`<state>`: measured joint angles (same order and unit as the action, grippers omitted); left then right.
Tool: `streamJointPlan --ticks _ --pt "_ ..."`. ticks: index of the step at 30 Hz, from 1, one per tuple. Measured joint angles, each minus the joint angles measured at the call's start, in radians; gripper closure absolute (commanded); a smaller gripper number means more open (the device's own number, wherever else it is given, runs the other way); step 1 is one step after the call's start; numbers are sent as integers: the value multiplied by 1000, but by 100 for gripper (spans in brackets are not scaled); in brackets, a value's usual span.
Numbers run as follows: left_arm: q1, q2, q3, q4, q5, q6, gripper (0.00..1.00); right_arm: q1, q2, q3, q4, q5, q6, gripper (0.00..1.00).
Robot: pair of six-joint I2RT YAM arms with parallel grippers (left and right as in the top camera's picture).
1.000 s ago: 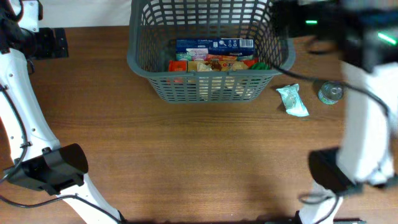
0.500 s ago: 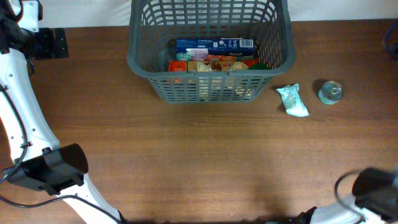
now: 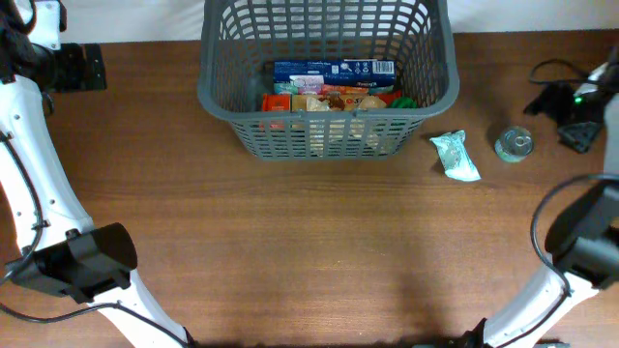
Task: Pack container
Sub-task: 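Move the right gripper over the tin can, then grasp the tin can with the right gripper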
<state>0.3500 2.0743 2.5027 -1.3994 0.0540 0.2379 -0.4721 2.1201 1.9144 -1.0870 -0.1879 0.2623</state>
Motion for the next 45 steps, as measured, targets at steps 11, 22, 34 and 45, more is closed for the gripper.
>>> streamJointPlan --ticks 11,22,34,45 --pt "0 0 0 0 0 0 1 77 92 0 86 117 -13 1" --pt "0 0 0 0 0 0 1 82 149 0 120 162 -24 1" --pt "0 0 0 0 0 0 1 83 199 0 115 165 -27 6" --pt "0 0 0 0 0 0 1 89 233 0 96 166 -26 17"
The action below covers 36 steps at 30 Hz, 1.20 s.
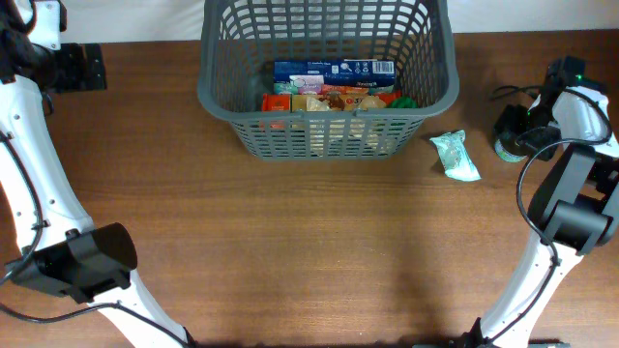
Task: Pack container
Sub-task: 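Grasp the tin can with the right gripper, then carry the tin can into the basket and release it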
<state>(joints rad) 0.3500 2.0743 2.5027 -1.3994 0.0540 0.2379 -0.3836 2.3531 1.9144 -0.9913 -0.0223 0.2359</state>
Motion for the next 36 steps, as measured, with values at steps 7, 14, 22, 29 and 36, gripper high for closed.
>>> streamJointPlan --ticks 7,14,22,29,36 --pt "0 0 0 0 0 0 1 2 0 0 1 8 -2 31" --pt "0 0 0 0 0 0 1 2 0 0 1 19 0 64" --pt "0 0 0 0 0 0 1 2 5 39 -97 -9 0 76" --pt "0 0 0 0 0 0 1 2 19 375 -359 -39 0 85" --pt "0 0 0 0 0 0 1 30 -23 883 -607 -108 1 96"
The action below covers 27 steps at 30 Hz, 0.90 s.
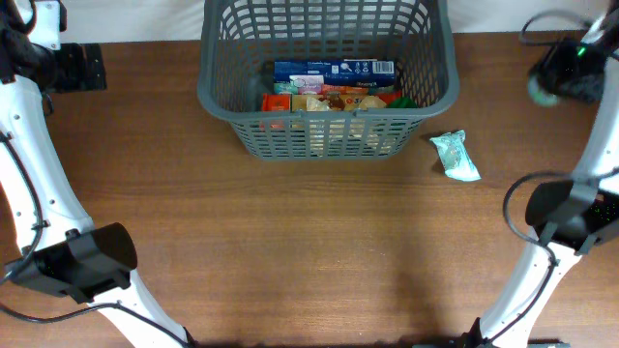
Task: Pack container
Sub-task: 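Carry the tin can into the basket and release it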
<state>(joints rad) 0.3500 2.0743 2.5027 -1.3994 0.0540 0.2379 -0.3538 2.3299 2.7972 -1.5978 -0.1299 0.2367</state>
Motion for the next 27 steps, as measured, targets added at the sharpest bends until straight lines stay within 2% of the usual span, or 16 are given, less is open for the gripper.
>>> streamJointPlan --ticks 5,10,14,17,27 --pt "0 0 0 0 0 0 1 137 -108 289 -75 -26 -3 96" --pt "0 0 0 0 0 0 1 363 -223 344 -71 -48 -39 96" --pt "0 0 0 0 0 0 1 515 -215 329 -67 -49 -101 96" --pt "0 0 0 0 0 0 1 583 -172 294 -41 -24 -164 92" --pt "0 0 0 0 0 0 1 618 -101 79 83 -2 -321 92"
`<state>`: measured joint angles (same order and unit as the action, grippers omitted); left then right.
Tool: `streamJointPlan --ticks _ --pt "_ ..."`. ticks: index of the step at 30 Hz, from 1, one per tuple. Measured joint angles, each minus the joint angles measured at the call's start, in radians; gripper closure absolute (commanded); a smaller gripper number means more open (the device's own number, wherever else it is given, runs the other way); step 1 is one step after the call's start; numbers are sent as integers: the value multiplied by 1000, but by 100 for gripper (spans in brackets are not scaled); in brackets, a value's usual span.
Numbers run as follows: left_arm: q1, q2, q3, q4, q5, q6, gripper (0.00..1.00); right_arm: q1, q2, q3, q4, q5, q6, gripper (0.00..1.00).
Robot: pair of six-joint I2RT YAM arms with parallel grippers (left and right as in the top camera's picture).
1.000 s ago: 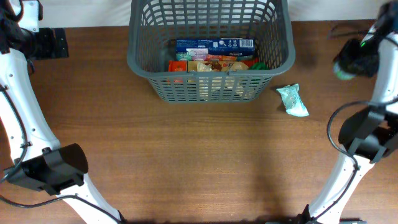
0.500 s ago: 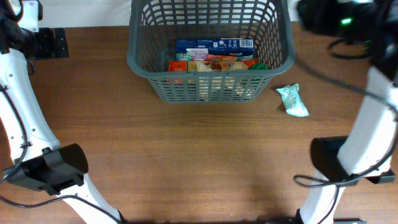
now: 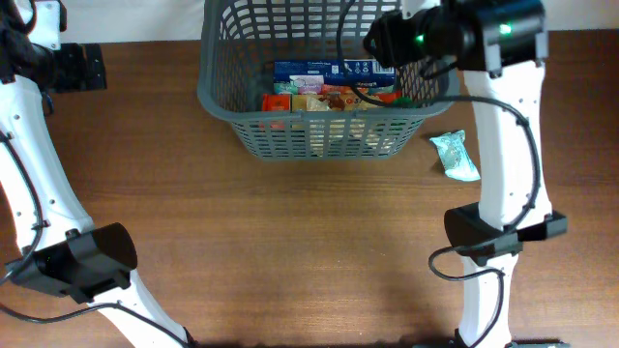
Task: Pack container
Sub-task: 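Carry the tin can into the basket and release it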
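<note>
The grey plastic basket (image 3: 218,92) stands at the back middle of the table, holding a blue box (image 3: 319,69) and several colourful packs. My right gripper (image 3: 384,43) hangs over the basket's right half, above the packs. Its fingers are dark against the arm, so their state and anything between them is hidden. No can shows on the table or in the basket. A pale green packet (image 3: 455,156) lies on the wood just right of the basket. My left gripper (image 3: 89,67) rests at the far left back edge, away from everything.
The right arm's white link (image 3: 508,135) runs from its base (image 3: 498,232) up over the table beside the green packet. The left arm's white link (image 3: 39,184) and black base (image 3: 82,259) occupy the left side.
My right gripper held the can high at the far right back corner. It now hangs over the right half of the basket, and the can no longer shows.
The can stood at the right of the table beside the green packet, with my right gripper behind it. Then the gripper was at the can, then it held it lifted at the back right. Now the gripper is over the basket. The left arm never moved.
</note>
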<state>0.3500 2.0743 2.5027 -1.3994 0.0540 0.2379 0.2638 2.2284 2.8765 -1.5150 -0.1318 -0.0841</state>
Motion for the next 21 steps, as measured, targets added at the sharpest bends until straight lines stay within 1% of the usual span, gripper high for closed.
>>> streamJointPlan --ticks 8,9,10,14,16,21 --pt "0 0 0 0 0 0 1 0 2 -253 74 -21 -29 92" --pt "0 0 0 0 0 0 1 0 2 -282 87 -24 -29 91" --pt "0 0 0 0 0 0 1 0 3 -307 99 -27 -30 88" --pt "0 0 0 0 0 0 1 0 3 -411 157 -47 -32 87" --pt "0 0 0 0 0 0 1 0 3 -462 175 -59 -33 84" --pt "0 0 0 0 0 0 1 0 3 -581 212 -100 -32 83"
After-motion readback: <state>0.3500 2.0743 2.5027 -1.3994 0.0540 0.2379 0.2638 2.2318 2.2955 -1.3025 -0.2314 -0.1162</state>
